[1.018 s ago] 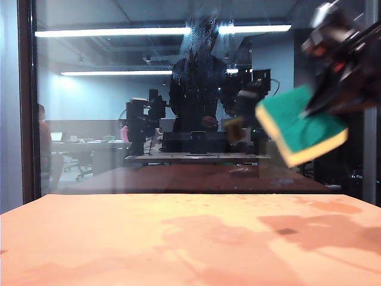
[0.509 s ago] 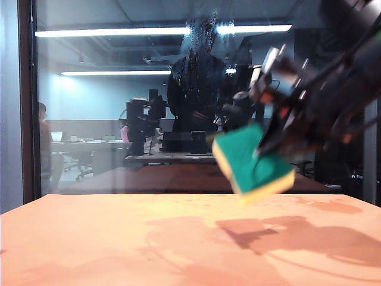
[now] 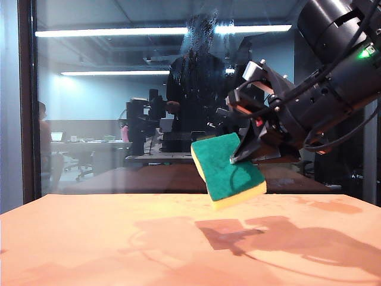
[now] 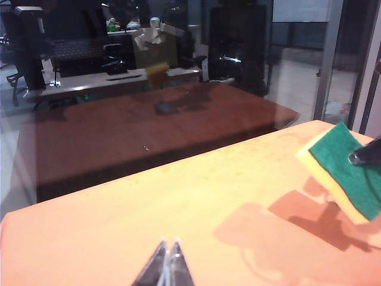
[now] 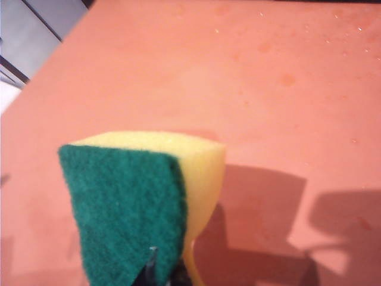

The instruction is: Pick up the sponge from the table, wipe the water off the glass, and finally place the sponge back on the table.

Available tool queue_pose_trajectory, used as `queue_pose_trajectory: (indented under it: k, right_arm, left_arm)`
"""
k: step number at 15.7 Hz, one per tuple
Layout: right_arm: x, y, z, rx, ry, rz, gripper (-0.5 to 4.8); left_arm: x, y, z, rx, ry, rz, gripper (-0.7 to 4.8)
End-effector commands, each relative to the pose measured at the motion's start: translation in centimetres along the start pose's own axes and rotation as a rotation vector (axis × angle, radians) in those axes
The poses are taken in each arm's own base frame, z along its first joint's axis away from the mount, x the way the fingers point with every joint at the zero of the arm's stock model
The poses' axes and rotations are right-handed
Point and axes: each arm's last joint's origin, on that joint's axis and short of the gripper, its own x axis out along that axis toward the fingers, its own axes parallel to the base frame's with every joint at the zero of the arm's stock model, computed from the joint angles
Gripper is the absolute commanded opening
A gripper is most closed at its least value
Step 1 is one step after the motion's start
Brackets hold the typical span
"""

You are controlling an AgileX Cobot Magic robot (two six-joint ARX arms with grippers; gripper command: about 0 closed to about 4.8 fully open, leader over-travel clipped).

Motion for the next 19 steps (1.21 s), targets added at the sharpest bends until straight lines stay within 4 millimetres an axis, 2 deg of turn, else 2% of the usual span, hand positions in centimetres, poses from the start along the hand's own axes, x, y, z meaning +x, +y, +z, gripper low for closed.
queue_pose_trajectory:
  k: [1, 3, 6, 10, 13, 14, 15, 19]
  right_arm:
    - [0.01, 0.10, 0.33, 0.024, -0.025, 0.009, 0.13]
    - [0.01, 0.10, 0.34, 0.048, -0.026, 0.010, 0.25]
    - [0.01, 0.10, 0.33, 0.052, -0.025, 0.010, 1.15]
    - [0.00, 0.11, 0.36, 0.071, -0.027, 0.010, 1.21]
    - [0.01, 0.17, 0.58, 0.067, -0.041, 0.014, 1.15]
    - [0.01, 0.17, 0.60, 0.067, -0.044, 0.014, 0.74]
    - [0.01, 0.17, 0.60, 0.066, -0.044, 0.014, -0.12]
    - [-0.06, -0.06, 1.07, 0.040, -0.107, -0.056, -0.06]
  left_arm:
    - [-0.01, 0.01, 0.18, 0.006, -0.010, -0.002, -0.06]
    - [-0.01, 0.01, 0.18, 0.006, -0.010, -0.002, -0.06]
    - [-0.01, 0.00, 0.18, 0.006, -0.010, -0.002, -0.06]
    - [-0.01, 0.00, 0.18, 0.006, -0.010, -0.002, -0.06]
    - [-0.01, 0.00, 0.18, 0.006, -0.010, -0.002, -0.06]
    - [-0.01, 0.00, 0.18, 0.006, -0.010, -0.002, -0.06]
    - [-0.01, 0.00, 0.18, 0.006, -0.010, -0.002, -0.06]
    - [-0.01, 0.00, 0.18, 0.006, -0.010, -0.002, -0.06]
